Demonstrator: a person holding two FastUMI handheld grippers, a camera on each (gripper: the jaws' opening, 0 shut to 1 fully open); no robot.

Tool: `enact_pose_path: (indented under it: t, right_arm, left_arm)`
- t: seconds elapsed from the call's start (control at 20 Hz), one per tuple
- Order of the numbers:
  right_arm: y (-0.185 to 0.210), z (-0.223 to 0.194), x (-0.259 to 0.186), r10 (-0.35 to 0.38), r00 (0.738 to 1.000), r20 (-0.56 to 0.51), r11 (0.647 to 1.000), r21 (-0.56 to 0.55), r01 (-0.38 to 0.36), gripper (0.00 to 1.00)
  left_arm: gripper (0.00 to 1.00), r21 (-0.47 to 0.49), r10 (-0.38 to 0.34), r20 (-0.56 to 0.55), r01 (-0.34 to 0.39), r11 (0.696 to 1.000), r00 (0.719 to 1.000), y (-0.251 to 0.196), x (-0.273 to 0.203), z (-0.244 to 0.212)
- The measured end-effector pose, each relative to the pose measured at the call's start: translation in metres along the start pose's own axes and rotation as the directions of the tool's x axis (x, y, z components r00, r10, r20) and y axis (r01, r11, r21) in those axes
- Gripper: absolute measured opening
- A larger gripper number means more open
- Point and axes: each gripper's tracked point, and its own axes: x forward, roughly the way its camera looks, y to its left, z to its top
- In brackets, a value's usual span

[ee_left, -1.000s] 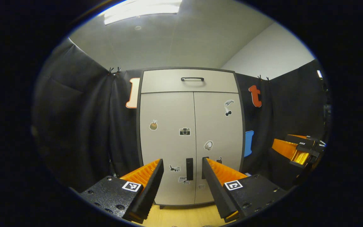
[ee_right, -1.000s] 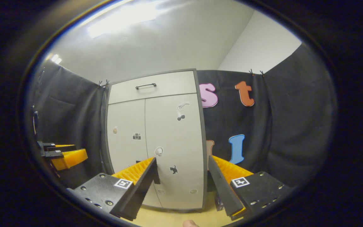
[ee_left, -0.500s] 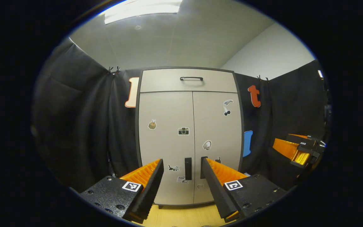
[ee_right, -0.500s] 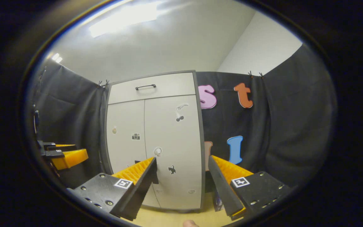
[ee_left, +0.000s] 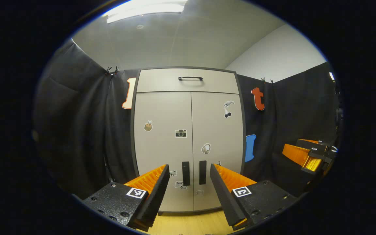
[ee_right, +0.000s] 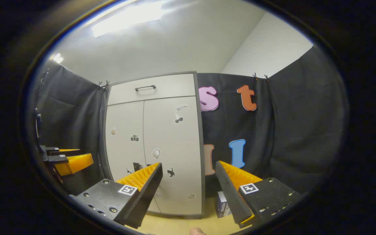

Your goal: Grasp the bottle in the cabinet with the left hand and place it on the coaster, then close the right door with the right hand and the left door with the left hand.

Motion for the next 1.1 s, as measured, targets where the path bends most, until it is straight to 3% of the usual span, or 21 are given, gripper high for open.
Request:
enact_pose_path:
  t: [0.45, 1.1]
  right_arm:
    - [-0.029, -0.008, -0.003, -0.04, 0.999, -0.009, 0.999, -0.02, 0.039, 0.98]
    - [-0.027, -0.006, 0.012, -0.047, 0.999, 0.01, 0.998, -0.033, 0.047, 0.98]
  left_arm:
    - [0.81, -0.019, -0.036, -0.004, 0.036, 0.999, 0.999, -0.029, 0.018, -0.007]
    - [0.81, -0.027, -0.038, 0.011, 0.038, 0.999, 0.999, -0.022, 0.033, -0.007]
